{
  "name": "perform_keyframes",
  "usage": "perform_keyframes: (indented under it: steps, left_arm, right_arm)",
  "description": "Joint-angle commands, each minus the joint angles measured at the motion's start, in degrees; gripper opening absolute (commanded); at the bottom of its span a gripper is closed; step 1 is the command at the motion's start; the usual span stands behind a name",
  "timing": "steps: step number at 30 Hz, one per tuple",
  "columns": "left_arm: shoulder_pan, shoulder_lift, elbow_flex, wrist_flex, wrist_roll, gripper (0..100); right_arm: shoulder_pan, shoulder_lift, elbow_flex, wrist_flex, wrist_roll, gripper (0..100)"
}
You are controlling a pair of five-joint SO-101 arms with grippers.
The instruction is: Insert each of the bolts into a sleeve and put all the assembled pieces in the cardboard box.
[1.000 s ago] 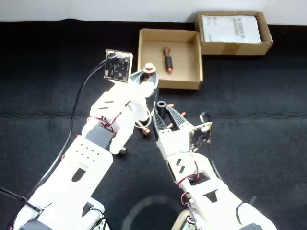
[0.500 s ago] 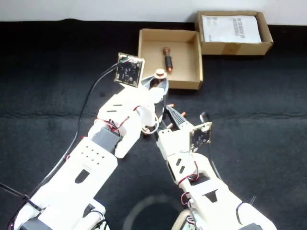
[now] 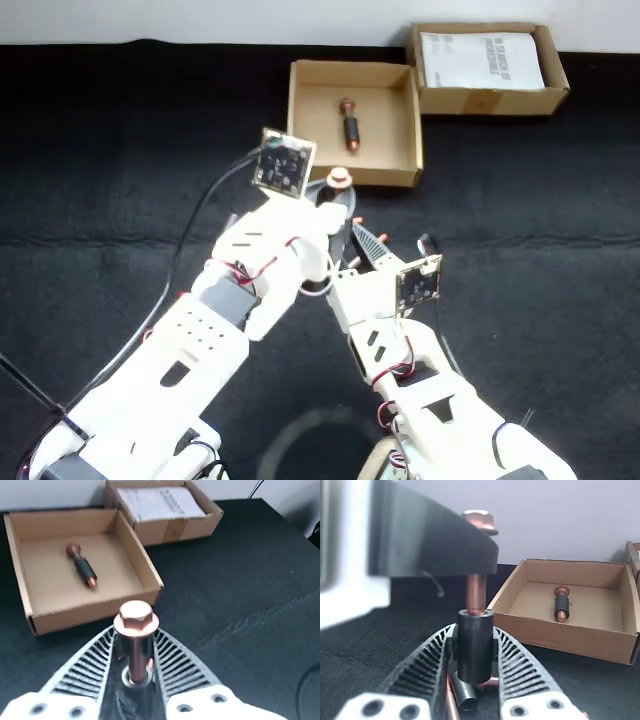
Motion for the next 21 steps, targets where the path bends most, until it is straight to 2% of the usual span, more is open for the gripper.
perform_keyframes:
  steps: [1, 6, 9, 12, 16, 21]
  left_arm:
    - [1.3, -2.2, 1.5, 0.1, 0.0, 1]
    - [1.8, -4.9, 4.2, 1.8, -0.1, 2]
    - [1.8, -5.7, 2.5, 8.5, 0.2, 11]
    - [1.8, -6.3, -0.5, 15.9, 4.5, 18]
    - [1.8, -7.4, -5.9, 24.7, 5.1, 20]
    - [1.8, -10.3, -10.4, 30.7, 5.2, 20]
  right_arm:
    - [0.4, 0.0, 6.5, 0.1, 0.4, 0.6]
    - [0.4, 0.0, 6.5, 0.1, 0.4, 0.6]
    - [0.4, 0.0, 6.5, 0.1, 0.4, 0.6]
    - [0.4, 0.0, 6.5, 0.1, 0.4, 0.6]
    - [0.4, 0.0, 6.5, 0.1, 0.4, 0.6]
    - [0.4, 0.0, 6.5, 0.1, 0.4, 0.6]
